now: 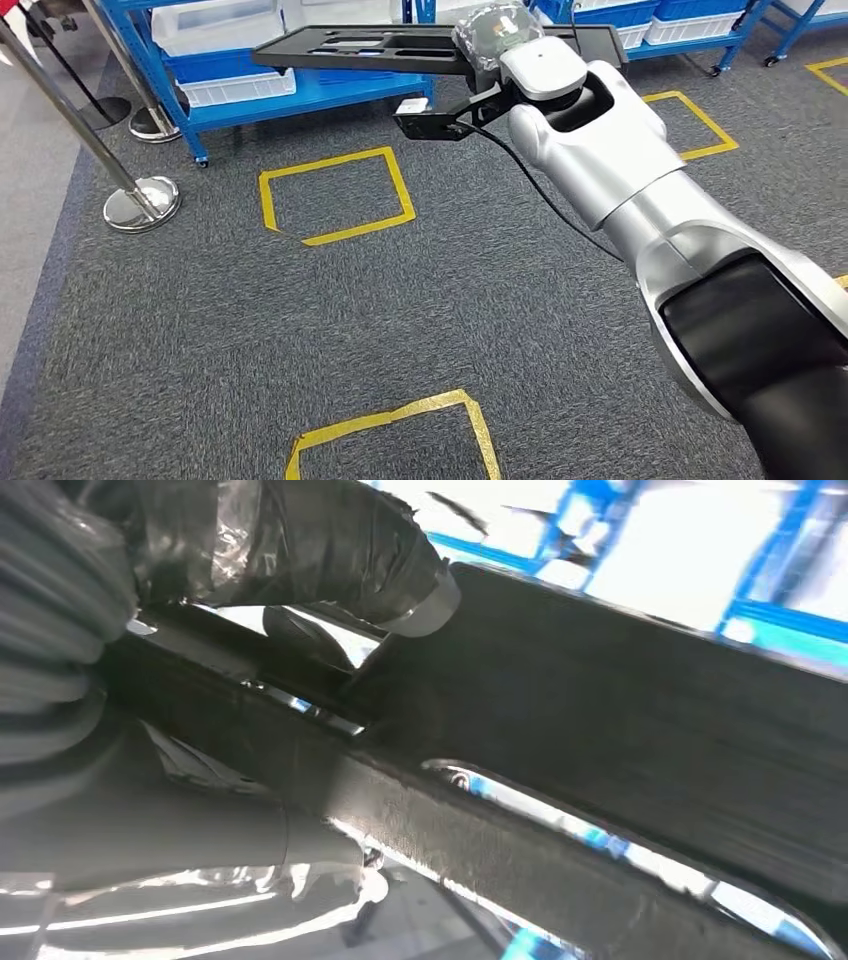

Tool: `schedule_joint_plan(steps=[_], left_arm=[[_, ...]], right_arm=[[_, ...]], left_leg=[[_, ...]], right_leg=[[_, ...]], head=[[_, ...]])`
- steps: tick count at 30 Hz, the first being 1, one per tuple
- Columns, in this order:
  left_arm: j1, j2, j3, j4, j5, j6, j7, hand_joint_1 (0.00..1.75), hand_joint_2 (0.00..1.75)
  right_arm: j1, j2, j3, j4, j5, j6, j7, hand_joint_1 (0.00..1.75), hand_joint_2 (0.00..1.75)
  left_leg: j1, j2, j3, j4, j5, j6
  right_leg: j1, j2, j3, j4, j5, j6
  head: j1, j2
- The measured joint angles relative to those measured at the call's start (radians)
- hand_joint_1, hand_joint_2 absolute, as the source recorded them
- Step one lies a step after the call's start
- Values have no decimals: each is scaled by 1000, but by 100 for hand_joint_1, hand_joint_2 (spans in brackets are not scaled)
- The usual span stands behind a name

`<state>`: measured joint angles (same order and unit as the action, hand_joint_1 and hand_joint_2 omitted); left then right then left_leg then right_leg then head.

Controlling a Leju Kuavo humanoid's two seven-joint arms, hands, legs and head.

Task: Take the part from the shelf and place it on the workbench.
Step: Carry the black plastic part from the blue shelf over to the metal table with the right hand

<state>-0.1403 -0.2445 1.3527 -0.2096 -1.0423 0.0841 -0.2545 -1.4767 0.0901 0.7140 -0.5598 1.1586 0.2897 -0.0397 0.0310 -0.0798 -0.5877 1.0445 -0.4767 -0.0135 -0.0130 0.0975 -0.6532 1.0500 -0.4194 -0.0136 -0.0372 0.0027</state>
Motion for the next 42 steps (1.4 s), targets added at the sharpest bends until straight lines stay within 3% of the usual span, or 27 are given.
schedule_joint_plan(steps=[2,3,5,7,9,10,11,13,15,17,18,20,22,23,24,25,27,29,31,33,34,35,37,39,40,42], left_arm=[[0,0,0,0,1,0,0,0,175],[0,-1,0,0,2,0,0,0,175],[0,-1,0,0,3,-1,-1,0,175],[0,-1,0,0,4,-2,-4,0,175],[0,-1,0,0,5,-3,-6,0,175],[0,-1,0,0,5,-3,-6,0,175],[0,-1,0,0,5,-3,-6,0,175],[0,-1,0,0,5,-3,-6,0,175],[-1,-1,0,0,5,-3,-6,0,175],[-3,-1,0,0,5,-3,-8,0,175],[-4,-1,0,0,5,-2,-11,0,175],[-6,-1,0,0,6,-4,-21,0,175],[-3,-1,0,0,9,-6,-26,0,175],[1,-1,0,0,11,-5,-24,0,175],[4,-1,0,0,13,-4,-21,0,175],[6,0,0,0,14,-2,-16,0,175],[6,0,1,0,15,2,-6,0,175],[5,1,1,0,15,6,0,0,175],[5,3,1,0,16,9,4,0,175],[3,3,1,0,16,11,5,0,175],[1,3,1,0,16,10,4,0,175],[0,3,0,0,16,8,2,0,175],[0,3,0,-1,17,5,-4,0,175],[1,3,0,-1,19,3,-6,0,175],[0,4,0,-1,21,3,-6,0,175],[-1,4,1,-1,24,3,-6,0,175]], right_arm=[[-3,-13,-1,5,5,2,-2,175,175],[-4,-21,-2,8,9,4,-2,175,175],[-9,-39,-2,12,21,10,-3,175,175],[-14,-55,-2,17,31,12,-2,175,175],[-15,-71,-2,25,36,12,-2,175,175],[-15,-77,-2,29,37,12,-2,175,175],[-17,-82,-2,32,37,12,-2,175,175],[-23,-89,-2,36,40,14,1,175,175],[-33,-94,-2,39,50,21,10,175,175],[-42,-108,-2,48,74,39,19,175,175],[-48,-119,0,55,92,53,22,175,175],[-67,-148,7,75,137,81,26,175,175],[-85,-178,12,98,162,89,27,175,175],[-90,-190,13,107,164,88,28,175,175],[-92,-203,14,117,165,87,28,175,175],[-94,-213,15,125,166,86,28,175,175],[-101,-233,17,136,168,86,27,175,175],[-117,-249,18,146,173,88,27,175,175],[-138,-265,18,155,177,90,27,175,175],[-147,-287,18,160,177,90,26,175,175],[-150,-300,18,162,177,91,25,175,175],[-155,-312,18,163,177,91,23,175,175],[-170,-327,18,166,177,90,20,175,175],[-178,-334,18,168,177,90,19,175,175],[-179,-336,18,170,177,90,19,175,175],[-182,-340,18,172,177,90,19,175,175]], left_leg=[[-1,18,2,-9,1,8],[0,31,4,-14,5,14],[2,58,6,-23,12,31],[-3,81,5,-24,13,39],[-6,104,5,-23,11,41],[-7,116,6,-22,10,41],[-7,129,8,-22,8,41],[-12,153,12,-20,1,37],[-20,176,15,-19,-5,30],[-24,199,19,-20,-8,24],[-24,202,19,-20,-13,20],[-20,163,0,23,-49,15],[-18,107,-51,139,-113,12],[-17,95,-80,203,-136,11],[-17,90,-100,247,-142,10],[-17,88,-106,256,-129,11],[-17,76,-78,180,-61,15],[-12,26,-35,72,-7,22],[-12,-8,-8,15,-3,26],[-12,12,5,-5,-7,31],[-10,27,9,-12,-3,37],[-8,41,13,-20,1,44],[-10,70,19,-28,4,54],[-13,100,22,-28,0,57],[-13,114,24,-27,-2,57],[-13,139,30,-24,-10,53]], right_leg=[[-3,22,-10,-3,8,16],[-2,18,-14,0,6,21],[0,-29,-43,60,-34,30],[-1,-80,-98,185,-96,37],[-3,-92,-135,268,-117,42],[-3,-95,-129,259,-102,42],[-2,-101,-104,212,-73,40],[8,-142,-32,75,-19,31],[18,-172,2,-1,-1,19],[21,-156,0,-7,-2,11],[19,-146,1,-10,0,7],[12,-129,3,-16,4,-3],[10,-112,4,-19,6,-10],[10,-100,4,-19,6,-11],[10,-84,4,-18,6,-12],[10,-66,4,-16,6,-12],[8,-33,4,-10,5,-10],[5,-3,-1,-2,3,-5],[-2,28,-14,2,7,7],[-6,56,-22,-2,15,22],[-4,46,-27,3,10,27],[-2,20,-39,26,-5,31],[-1,-55,-90,134,-60,38],[-7,-86,-145,249,-97,45],[-11,-91,-154,268,-94,48],[-19,-102,-116,197,-42,53]], head=[[0,0],[1,0],[4,0],[7,0],[8,0],[8,0],[8,0],[8,0],[7,0],[6,0],[6,0],[6,0],[6,0],[6,0],[6,0],[6,0],[6,0],[6,0],[6,0],[4,0],[5,0],[6,0],[8,0],[9,0],[9,0],[9,0]])
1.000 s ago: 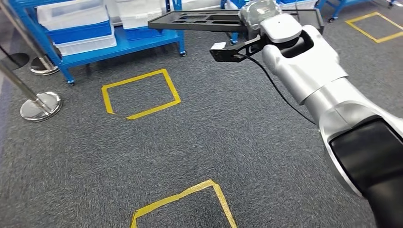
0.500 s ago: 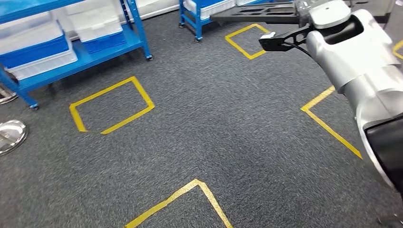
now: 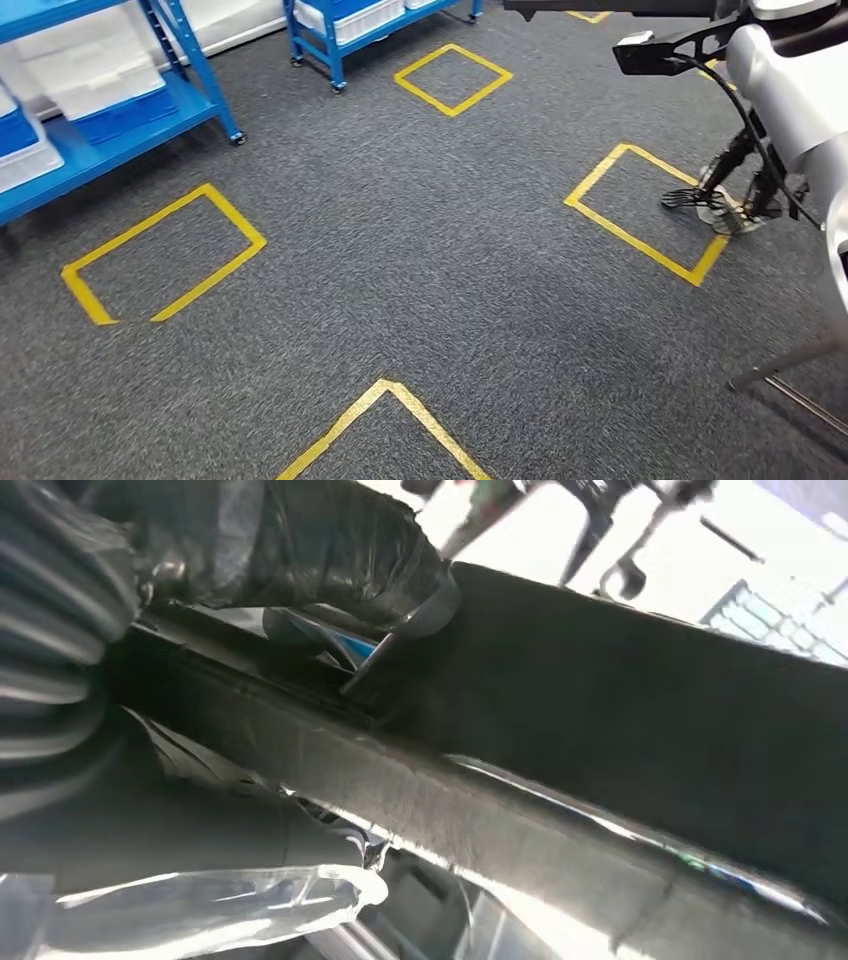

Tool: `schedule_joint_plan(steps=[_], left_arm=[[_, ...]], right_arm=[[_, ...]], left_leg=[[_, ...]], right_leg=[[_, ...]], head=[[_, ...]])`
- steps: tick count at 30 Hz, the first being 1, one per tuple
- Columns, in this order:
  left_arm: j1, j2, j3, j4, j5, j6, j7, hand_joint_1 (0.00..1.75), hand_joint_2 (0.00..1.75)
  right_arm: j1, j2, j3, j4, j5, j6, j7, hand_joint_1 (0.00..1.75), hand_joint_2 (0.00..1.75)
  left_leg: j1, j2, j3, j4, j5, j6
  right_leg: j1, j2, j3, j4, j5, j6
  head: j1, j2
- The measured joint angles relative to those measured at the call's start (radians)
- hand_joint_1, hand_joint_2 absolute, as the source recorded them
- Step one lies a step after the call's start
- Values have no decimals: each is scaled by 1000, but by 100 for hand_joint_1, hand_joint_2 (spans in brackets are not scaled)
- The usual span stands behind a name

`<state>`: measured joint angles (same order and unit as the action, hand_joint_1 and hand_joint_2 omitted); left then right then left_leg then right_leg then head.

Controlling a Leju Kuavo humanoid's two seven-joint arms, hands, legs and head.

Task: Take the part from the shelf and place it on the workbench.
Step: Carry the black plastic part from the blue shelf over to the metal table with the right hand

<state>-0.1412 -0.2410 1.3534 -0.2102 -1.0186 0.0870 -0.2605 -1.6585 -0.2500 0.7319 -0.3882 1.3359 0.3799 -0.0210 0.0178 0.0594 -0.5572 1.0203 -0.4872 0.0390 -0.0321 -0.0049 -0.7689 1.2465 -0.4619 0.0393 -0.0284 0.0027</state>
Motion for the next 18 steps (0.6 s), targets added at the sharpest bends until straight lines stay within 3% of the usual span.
schedule_joint_plan(steps=[2,4,6,7,9,10,12,13,14,16,18], left_arm=[[-1,1,0,0,2,1,3,0,175],[-3,3,0,0,4,4,8,0,175],[-5,4,0,0,7,7,15,0,175],[-6,3,0,0,9,8,17,0,175],[-5,3,0,0,11,9,22,0,175],[-3,3,0,0,11,9,24,0,175],[-2,3,0,0,11,9,26,0,175],[-2,3,0,0,11,9,27,0,175],[-2,3,0,0,11,10,28,0,175],[-2,3,0,0,9,10,28,0,175],[-1,4,0,0,6,10,27,0,175]], right_arm=[[-10,0,-1,1,0,0,0,175,175],[-19,5,-1,0,0,-2,0,175,175],[-22,5,-3,0,2,-2,-1,175,175],[-23,3,-4,1,3,-2,-2,175,175],[-28,3,-5,1,7,-1,-8,175,175],[-30,5,-5,1,11,0,-13,175,175],[-32,9,-5,0,15,2,-22,175,175],[-32,10,-5,0,16,3,-28,175,175],[-33,10,-5,0,16,5,-32,175,175],[-35,10,-5,-1,18,8,-37,175,175],[-41,8,-5,-3,21,10,-39,175,175]], left_leg=[[-4,23,5,6,-12,-11],[-10,43,7,10,-21,-21],[-9,60,12,8,-26,-28],[-7,53,12,13,-34,-32],[-1,8,-13,71,-77,-37],[0,-21,-41,130,-107,-37],[0,-47,-107,258,-153,-35],[0,-51,-129,289,-151,-33],[0,-55,-135,285,-129,-30],[0,-77,-106,183,-48,-20],[2,-126,-66,76,3,-12]], right_leg=[[4,-38,68,-129,45,0],[15,-59,98,-190,53,-8],[20,-40,98,-194,52,-22],[20,-29,99,-196,52,-27],[18,-8,101,-200,54,-41],[18,3,101,-201,54,-46],[21,30,101,-200,53,-53],[23,45,102,-198,53,-54],[25,60,102,-197,52,-54],[26,90,103,-193,50,-54],[26,116,98,-189,50,-50]], head=[[0,0],[-2,0],[-4,0],[-4,0],[-5,0],[-5,0],[-5,0],[-5,0],[-5,0],[-5,0],[-4,0]])
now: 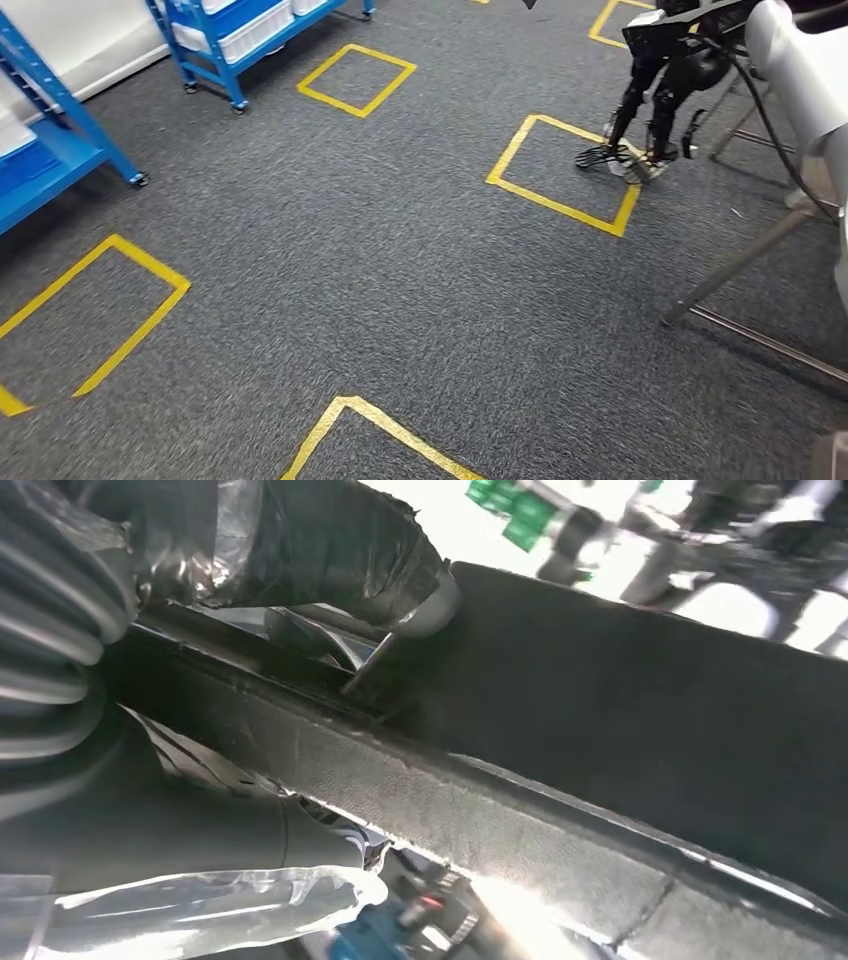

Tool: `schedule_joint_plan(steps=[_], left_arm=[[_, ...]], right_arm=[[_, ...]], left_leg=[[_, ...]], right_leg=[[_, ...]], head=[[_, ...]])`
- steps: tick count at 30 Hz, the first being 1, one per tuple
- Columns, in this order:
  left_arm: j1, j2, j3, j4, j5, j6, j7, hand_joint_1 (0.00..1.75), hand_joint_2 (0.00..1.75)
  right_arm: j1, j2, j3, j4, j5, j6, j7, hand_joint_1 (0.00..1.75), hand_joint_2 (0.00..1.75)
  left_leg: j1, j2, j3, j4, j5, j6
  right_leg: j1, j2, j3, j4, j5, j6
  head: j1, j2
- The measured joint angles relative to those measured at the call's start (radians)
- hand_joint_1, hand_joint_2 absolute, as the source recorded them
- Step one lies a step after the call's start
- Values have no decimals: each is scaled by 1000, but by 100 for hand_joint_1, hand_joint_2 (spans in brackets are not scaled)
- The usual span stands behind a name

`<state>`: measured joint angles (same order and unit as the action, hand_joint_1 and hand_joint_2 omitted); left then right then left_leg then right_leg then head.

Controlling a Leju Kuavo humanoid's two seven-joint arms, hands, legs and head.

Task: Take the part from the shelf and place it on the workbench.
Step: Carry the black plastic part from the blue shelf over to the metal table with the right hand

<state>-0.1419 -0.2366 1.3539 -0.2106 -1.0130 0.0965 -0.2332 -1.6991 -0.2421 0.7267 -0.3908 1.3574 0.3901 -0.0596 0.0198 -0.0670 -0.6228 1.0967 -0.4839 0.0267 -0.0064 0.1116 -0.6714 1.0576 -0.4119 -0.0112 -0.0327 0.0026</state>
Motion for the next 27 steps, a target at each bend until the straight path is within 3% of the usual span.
schedule_joint_plan(steps=[2,4,6,8,10,11,13,14,16,17,19,21,23,25,26,27], left_arm=[[-1,1,0,0,-2,0,-1,0,175],[-4,1,0,0,-5,-1,-5,0,175],[-4,0,0,0,-10,-1,-9,0,175],[-2,1,0,0,-14,-1,-10,0,175],[-1,1,0,0,-15,-1,-10,0,175],[-1,1,0,0,-15,-1,-10,0,175],[-1,1,0,0,-15,-2,-10,0,175],[-1,1,0,0,-15,-2,-10,0,175],[-2,2,0,0,-15,-3,-9,0,175],[-3,2,0,0,-15,-3,-9,0,175],[-7,2,-1,0,-16,-4,-9,0,175],[-7,1,-1,0,-20,-5,-9,0,175],[-3,1,-1,0,-23,-8,-9,0,175],[2,1,-1,0,-24,-10,-9,0,175],[4,1,-1,0,-25,-10,-9,0,175],[4,1,-1,0,-27,-11,-9,0,175]], right_arm=[[-5,-5,0,-1,6,4,-2,175,175],[-7,-20,0,-1,14,8,-6,175,175],[-12,-41,1,-1,21,10,-15,175,175],[-19,-56,1,-2,25,12,-27,175,175],[-20,-71,2,-2,29,14,-35,175,175],[-19,-77,3,-1,29,15,-37,175,175],[-20,-85,5,-1,30,16,-39,175,175],[-22,-87,5,-1,30,16,-40,175,175],[-25,-89,5,-3,29,15,-39,175,175],[-26,-92,5,-4,27,14,-37,175,175],[-26,-105,5,-10,24,13,-34,175,175],[-28,-123,5,-20,17,12,-38,175,175],[-28,-141,5,-32,10,11,-50,175,175],[-22,-158,5,-37,4,12,-61,175,175],[-19,-165,5,-39,0,12,-64,175,175],[-17,-174,5,-43,-6,13,-67,175,175]], left_leg=[[-2,-18,17,-38,4,1],[-5,8,27,-55,8,5],[-2,37,37,-75,18,15],[-4,64,43,-82,20,21],[-7,90,45,-80,16,22],[-7,104,46,-79,13,22],[-8,131,51,-76,5,17],[-10,143,54,-75,-1,13],[-15,163,60,-72,-11,2],[-17,173,63,-72,-14,-3],[-15,183,69,-70,-23,-12],[-9,144,55,-31,-55,-16],[-7,91,0,85,-115,-16],[-7,76,-62,202,-150,-16],[-8,74,-75,218,-140,-15],[-8,70,-72,197,-111,-12]], right_leg=[[-7,26,-9,-2,6,12],[-14,41,-14,-7,12,26],[-10,-5,-32,27,-13,35],[-9,-73,-81,134,-67,42],[-15,-99,-126,228,-95,48],[-17,-105,-127,230,-84,50],[-20,-125,-77,133,-26,51],[-14,-148,-42,71,-4,50],[-2,-176,1,-7,13,41],[5,-177,4,-14,8,35],[6,-153,5,-18,8,21],[2,-132,9,-23,9,8],[1,-112,10,-25,9,-1],[3,-85,11,-23,8,-6],[4,-69,11,-21,7,-7],[4,-53,11,-18,6,-7]], head=[[0,0],[0,0],[2,0],[4,0],[4,0],[4,0],[4,0],[4,0],[3,0],[3,0],[3,0],[3,0],[2,0],[2,0],[2,0],[2,0]])
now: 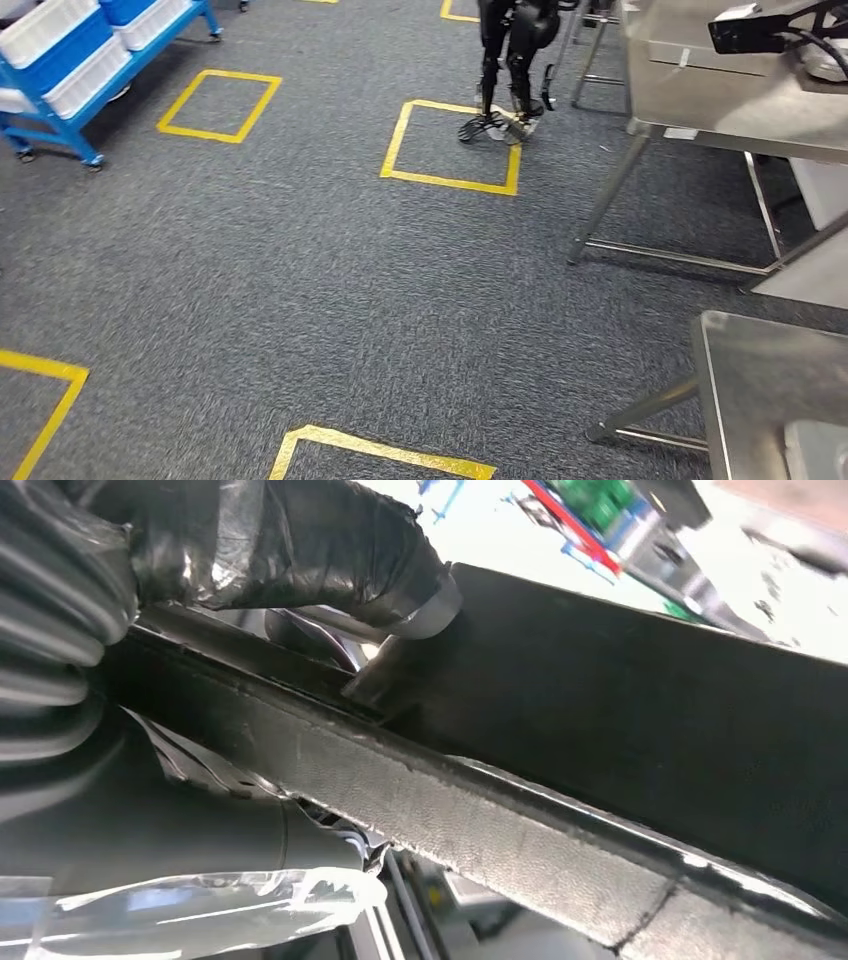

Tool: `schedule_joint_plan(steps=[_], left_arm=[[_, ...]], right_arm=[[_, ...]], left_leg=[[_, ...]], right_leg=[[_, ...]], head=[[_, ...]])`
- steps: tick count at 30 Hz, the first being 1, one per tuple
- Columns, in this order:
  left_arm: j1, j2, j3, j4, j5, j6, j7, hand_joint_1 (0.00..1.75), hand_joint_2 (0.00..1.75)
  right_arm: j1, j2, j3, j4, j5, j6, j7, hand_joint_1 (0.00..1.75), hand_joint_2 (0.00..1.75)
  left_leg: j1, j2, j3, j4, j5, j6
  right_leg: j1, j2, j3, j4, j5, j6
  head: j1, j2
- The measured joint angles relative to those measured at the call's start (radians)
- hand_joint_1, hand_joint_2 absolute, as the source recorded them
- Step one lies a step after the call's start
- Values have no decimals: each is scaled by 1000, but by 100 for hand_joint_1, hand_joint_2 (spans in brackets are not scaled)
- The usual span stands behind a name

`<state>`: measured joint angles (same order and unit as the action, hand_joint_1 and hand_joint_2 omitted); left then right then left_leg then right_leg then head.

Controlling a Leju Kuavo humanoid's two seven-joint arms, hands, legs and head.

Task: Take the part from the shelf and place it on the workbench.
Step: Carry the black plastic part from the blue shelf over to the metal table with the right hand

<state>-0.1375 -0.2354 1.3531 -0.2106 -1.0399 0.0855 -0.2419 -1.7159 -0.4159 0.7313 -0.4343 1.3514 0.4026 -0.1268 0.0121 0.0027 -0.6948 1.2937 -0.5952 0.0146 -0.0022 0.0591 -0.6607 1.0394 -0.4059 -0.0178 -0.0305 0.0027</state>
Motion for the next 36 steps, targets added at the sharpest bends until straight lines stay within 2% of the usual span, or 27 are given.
schedule_joint_plan(steps=[1,3,5,7,8,9,11,12,13,14,15,17,18,19,20,22,23,25,26,28,29,30,31,32,34,35,36], left_arm=[[0,0,0,0,-2,0,1,0,175],[0,1,0,0,-6,1,5,0,175],[0,2,0,0,-8,3,8,0,175],[-3,2,-1,0,-10,4,10,0,175],[-4,2,-1,0,-10,5,11,0,175],[-4,2,-1,0,-10,5,11,0,175],[-2,2,-1,0,-11,6,12,0,175],[-2,2,-1,0,-12,6,12,0,175],[-1,2,-1,0,-12,6,12,0,175],[-2,2,-1,0,-12,6,12,0,175],[-3,2,-1,0,-12,6,12,0,175],[-3,2,-1,0,-13,5,11,0,175],[-3,3,-1,0,-10,1,9,0,175],[-2,3,0,0,-4,-6,4,0,175],[-2,3,0,0,3,-16,-3,0,175],[-5,3,0,0,19,-34,-16,0,175],[-6,3,0,0,22,-38,-20,0,175],[-7,3,0,0,23,-41,-23,0,175],[-5,3,0,0,24,-40,-24,0,175],[-1,3,0,0,26,-36,-22,0,175],[0,3,0,0,28,-32,-19,0,175],[0,3,0,0,31,-28,-16,0,175],[0,3,0,0,33,-24,-13,0,175],[-1,3,0,0,34,-21,-10,0,175],[-1,4,0,0,35,-17,-6,0,175],[-1,4,0,0,35,-16,-5,0,175],[-2,4,0,0,35,-15,-6,0,175]], right_arm=[[2,-10,0,-7,-8,0,-3,175,175],[6,-37,0,-26,-25,3,-10,175,175],[15,-69,0,-46,-41,9,-19,175,175],[25,-102,0,-66,-52,17,-26,175,175],[28,-119,0,-75,-55,20,-28,175,175],[30,-133,0,-82,-56,21,-29,175,175],[30,-147,0,-92,-56,23,-29,175,175],[33,-149,0,-96,-56,25,-29,175,175],[37,-151,0,-99,-56,26,-29,175,175],[41,-154,0,-100,-56,27,-29,175,175],[44,-158,0,-101,-56,28,-29,175,175],[47,-164,0,-105,-57,28,-29,175,175],[46,-167,0,-109,-61,31,-33,175,175],[45,-172,2,-118,-69,40,-41,175,175],[44,-183,4,-131,-80,55,-51,175,175],[40,-215,16,-170,-109,93,-72,175,175],[38,-230,24,-192,-121,107,-78,175,175],[28,-250,38,-223,-142,121,-82,175,175],[24,-253,45,-234,-151,123,-83,175,175],[22,-258,61,-249,-170,125,-81,175,175],[22,-259,69,-254,-182,125,-78,175,175],[22,-261,77,-259,-194,124,-74,175,175],[22,-262,84,-262,-205,123,-69,175,175],[22,-263,91,-265,-214,122,-63,175,175],[23,-263,106,-267,-226,119,-49,175,175],[24,-263,113,-266,-231,118,-43,175,175],[25,-263,120,-266,-235,116,-39,175,175]], left_leg=[[0,-10,18,-53,41,4],[3,-57,64,-171,104,14],[3,-86,93,-229,114,19],[2,-66,104,-248,114,22],[1,-52,111,-260,119,27],[1,-36,117,-273,125,33],[-1,-4,128,-289,131,40],[-3,11,130,-291,130,41],[-4,26,131,-291,128,42],[-4,41,132,-290,125,41],[-3,54,132,-289,122,40],[-2,79,135,-282,113,32],[-4,90,136,-277,106,26],[-6,99,138,-274,101,19],[-9,108,140,-271,96,13],[-11,121,145,-269,89,3],[-9,112,145,-264,82,-2],[-2,64,122,-209,44,-6],[0,36,97,-157,18,-5],[-1,10,23,-16,-32,-1],[-2,5,-6,30,-36,1],[-3,1,-24,47,-24,4],[-4,-4,-19,17,9,9],[-4,-17,1,-45,54,14],[-1,-71,52,-176,116,22],[-1,-91,68,-214,127,23],[-2,-100,77,-231,126,25]], right_leg=[[0,16,0,3,-2,1],[-3,45,-2,11,-5,5],[-8,70,-9,13,-4,15],[-15,95,-13,7,2,30],[-15,87,-17,8,0,36],[-15,62,-26,25,-12,42],[-12,-11,-68,115,-61,49],[-15,-35,-97,177,-88,53],[-19,-46,-121,227,-104,57],[-24,-52,-131,248,-104,62],[-30,-58,-123,234,-87,66],[-36,-90,-59,113,-30,75],[-34,-109,-27,54,-11,76],[-29,-122,-6,15,-2,72],[-24,-127,1,1,-4,66],[-20,-108,1,5,-7,50],[-21,-98,2,4,-8,44],[-24,-77,5,1,-8,29],[-23,-67,6,0,-9,24],[-18,-38,8,1,-11,16],[-15,-21,8,3,-12,14],[-13,-2,9,5,-13,13],[-11,14,9,7,-14,12],[-11,30,9,9,-15,12],[-13,61,6,15,-17,16],[-15,74,3,16,-16,21],[-19,88,-1,15,-15,27]], head=[[0,0],[1,0],[0,0],[0,0],[0,0],[1,0],[1,0],[1,0],[1,0],[1,0],[2,0],[2,0],[1,0],[1,0],[1,0],[0,0],[-1,0],[-2,0],[-3,0],[-4,0],[-4,0],[-4,0],[-4,0],[-4,0],[-3,0],[-3,0],[-4,0]])
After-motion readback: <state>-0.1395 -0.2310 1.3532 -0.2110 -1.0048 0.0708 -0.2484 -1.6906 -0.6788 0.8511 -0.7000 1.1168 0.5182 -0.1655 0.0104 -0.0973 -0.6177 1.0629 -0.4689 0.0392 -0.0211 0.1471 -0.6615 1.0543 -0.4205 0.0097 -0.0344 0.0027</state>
